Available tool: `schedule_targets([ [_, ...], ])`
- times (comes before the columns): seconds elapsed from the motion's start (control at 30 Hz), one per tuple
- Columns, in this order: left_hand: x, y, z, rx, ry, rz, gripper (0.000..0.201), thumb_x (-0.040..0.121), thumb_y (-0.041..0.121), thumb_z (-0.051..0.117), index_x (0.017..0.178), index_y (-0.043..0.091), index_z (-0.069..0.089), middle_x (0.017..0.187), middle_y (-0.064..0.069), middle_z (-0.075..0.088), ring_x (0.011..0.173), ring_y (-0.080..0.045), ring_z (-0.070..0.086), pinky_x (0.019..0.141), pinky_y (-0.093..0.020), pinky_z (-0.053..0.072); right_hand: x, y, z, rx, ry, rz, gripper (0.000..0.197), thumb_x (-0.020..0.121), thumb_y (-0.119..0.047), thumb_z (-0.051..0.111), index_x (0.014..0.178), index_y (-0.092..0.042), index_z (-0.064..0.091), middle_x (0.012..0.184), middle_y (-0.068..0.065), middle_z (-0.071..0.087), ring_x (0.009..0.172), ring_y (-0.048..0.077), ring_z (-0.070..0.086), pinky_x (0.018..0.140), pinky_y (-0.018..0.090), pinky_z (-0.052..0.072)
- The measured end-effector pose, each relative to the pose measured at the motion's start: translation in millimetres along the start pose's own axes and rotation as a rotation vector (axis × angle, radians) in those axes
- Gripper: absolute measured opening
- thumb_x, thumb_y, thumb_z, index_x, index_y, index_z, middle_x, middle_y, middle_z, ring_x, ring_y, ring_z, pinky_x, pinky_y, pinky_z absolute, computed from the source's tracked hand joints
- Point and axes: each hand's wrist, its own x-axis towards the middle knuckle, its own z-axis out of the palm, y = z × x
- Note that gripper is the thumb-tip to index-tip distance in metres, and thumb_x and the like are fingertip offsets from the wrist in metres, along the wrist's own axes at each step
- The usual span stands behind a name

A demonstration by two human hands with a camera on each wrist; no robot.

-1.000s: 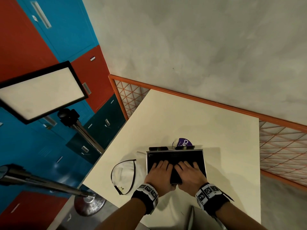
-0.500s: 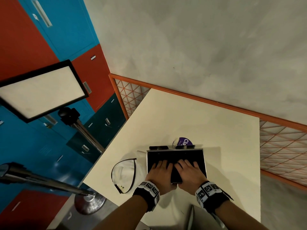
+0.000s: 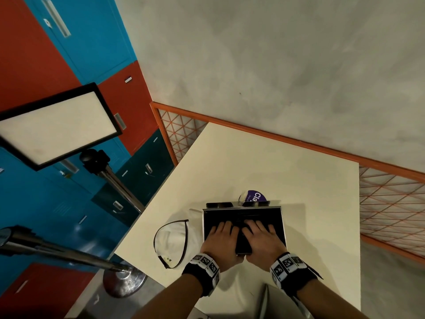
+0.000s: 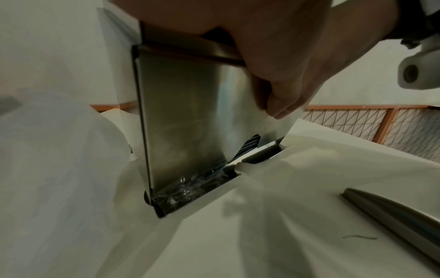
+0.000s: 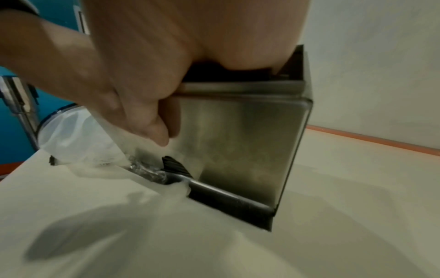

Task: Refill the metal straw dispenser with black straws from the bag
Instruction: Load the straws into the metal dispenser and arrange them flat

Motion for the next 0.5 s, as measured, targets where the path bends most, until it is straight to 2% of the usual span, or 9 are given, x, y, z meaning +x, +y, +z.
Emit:
schedule_targets([
  [0.07,-0.1,0.0,0.1,0.002,-0.012,0.000,0.067,0.074,0.059,0.052,0.128,0.019,0.049,0.127,-0.005,0.052,0.117,-0.028,0.050,0.101,-0.044,0.042,-3.4,-0.7,1.3,0.003,0.068,-0.010,0.056,0.052,-0.040,0.064,0.106,-0.025,0.060,0.119,0.001,0.056,0.103,0.025,0.055,0.079,0.045,0.047],
  [0.17,-0.7,0.9,2.8,0.000,-0.022,-0.006,0.067,0.075,0.058,0.054,0.129,0.019,0.049,0.128,-0.004,0.053,0.118,-0.027,0.052,0.101,-0.044,0.044,-4.9,-0.8,4.1,0.002,0.116,-0.027,0.056,0.050,-0.038,0.068,0.104,-0.024,0.060,0.110,0.000,0.056,0.097,0.025,0.054,0.076,0.045,0.047],
  [0.3,-2.1,1.6,5.0,0.002,-0.003,-0.008,0.068,0.074,0.059,0.055,0.129,0.019,0.051,0.130,-0.004,0.053,0.119,-0.027,0.052,0.101,-0.044,0.044,-3.1,-0.9,5.9,0.013,0.089,-0.025,0.058,0.046,-0.040,0.067,0.102,-0.026,0.060,0.104,-0.003,0.059,0.093,0.022,0.056,0.073,0.044,0.048],
  [0.43,-1.6,0.2,3.7,-0.006,0.013,0.004,0.075,0.073,0.059,0.058,0.136,0.020,0.046,0.139,-0.004,0.045,0.123,-0.026,0.046,0.104,-0.045,0.042,-2.1,-1.5,5.5,0.031,0.083,-0.006,0.059,0.045,-0.040,0.065,0.102,-0.027,0.058,0.100,-0.005,0.061,0.092,0.020,0.059,0.073,0.045,0.046],
  [0.5,-1.7,-0.6,3.1,-0.002,0.033,0.015,0.072,0.074,0.059,0.058,0.134,0.021,0.045,0.136,-0.002,0.043,0.121,-0.025,0.044,0.103,-0.047,0.041,-1.6,-1.1,6.3,0.037,0.075,-0.001,0.058,0.048,-0.041,0.063,0.104,-0.026,0.057,0.102,-0.005,0.060,0.094,0.021,0.059,0.075,0.045,0.045],
])
